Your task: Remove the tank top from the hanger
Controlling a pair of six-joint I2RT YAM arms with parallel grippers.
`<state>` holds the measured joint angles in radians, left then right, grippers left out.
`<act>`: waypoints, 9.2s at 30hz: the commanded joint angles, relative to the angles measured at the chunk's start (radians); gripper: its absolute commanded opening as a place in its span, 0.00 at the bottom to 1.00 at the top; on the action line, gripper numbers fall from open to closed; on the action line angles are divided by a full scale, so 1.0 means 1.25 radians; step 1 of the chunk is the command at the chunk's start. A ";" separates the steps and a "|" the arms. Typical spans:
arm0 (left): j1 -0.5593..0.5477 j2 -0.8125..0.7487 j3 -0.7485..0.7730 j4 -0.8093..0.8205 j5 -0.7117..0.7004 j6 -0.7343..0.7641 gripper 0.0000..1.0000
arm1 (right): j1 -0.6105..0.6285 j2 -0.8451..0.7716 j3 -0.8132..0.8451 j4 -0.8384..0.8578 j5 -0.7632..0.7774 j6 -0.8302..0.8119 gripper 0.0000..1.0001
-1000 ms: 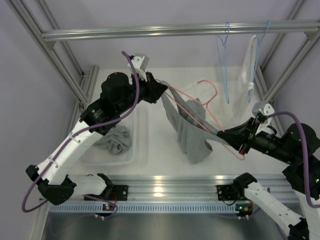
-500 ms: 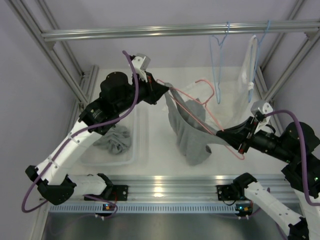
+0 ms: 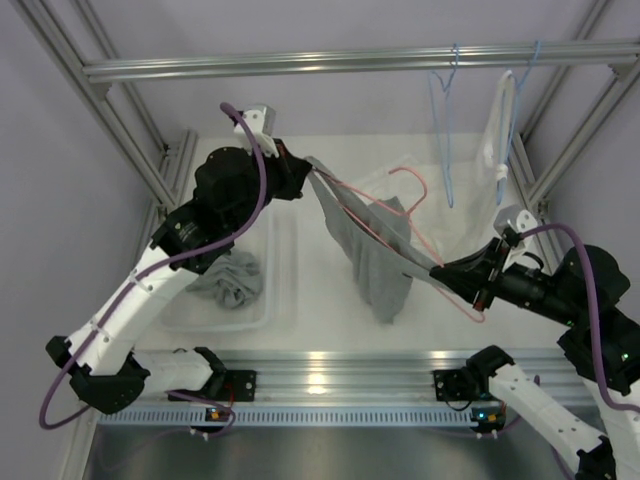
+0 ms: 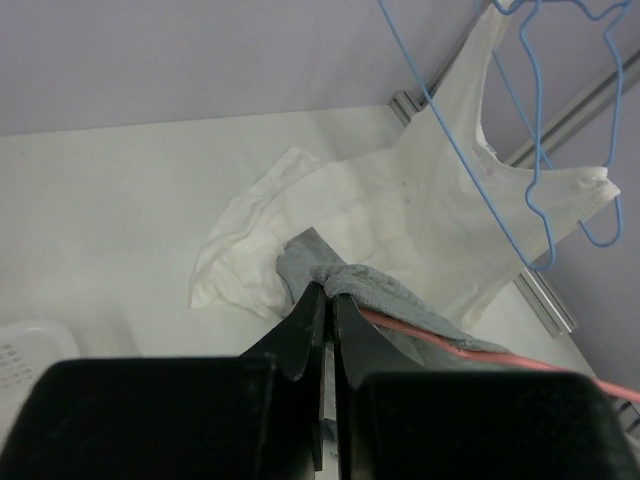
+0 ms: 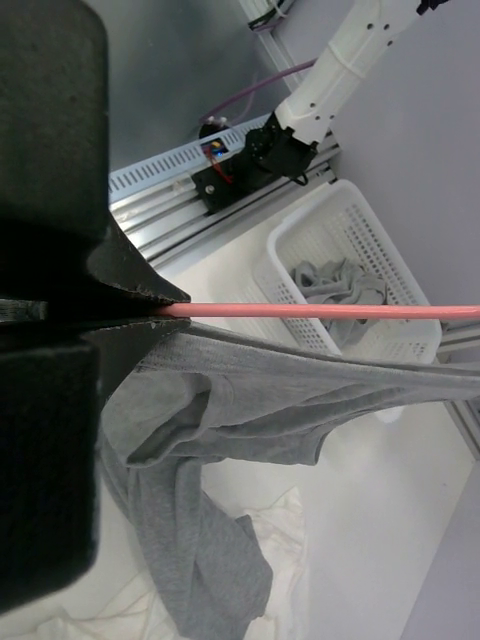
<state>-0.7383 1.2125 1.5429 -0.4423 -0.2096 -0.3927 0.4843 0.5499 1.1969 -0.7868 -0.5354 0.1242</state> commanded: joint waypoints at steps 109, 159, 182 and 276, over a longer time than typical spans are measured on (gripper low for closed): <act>-0.187 0.155 -0.381 0.133 -0.213 -0.200 0.00 | 0.020 0.162 0.195 0.194 0.433 0.112 0.00; -0.197 -0.270 -0.470 -0.136 -0.191 -0.183 0.99 | 0.041 0.752 0.442 0.265 0.755 0.147 0.00; -0.339 0.105 -0.340 0.014 -0.083 -0.128 0.99 | 0.062 0.206 0.075 0.178 0.606 0.187 0.99; 0.463 0.123 -0.329 -0.309 -0.192 -0.087 0.00 | 0.062 -0.071 0.073 0.011 0.531 0.130 0.99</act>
<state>-0.1635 1.3304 1.1812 -0.9203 -0.4755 -0.4953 0.5480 0.4656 1.2888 -0.8085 0.1349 0.2913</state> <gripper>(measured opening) 0.188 0.993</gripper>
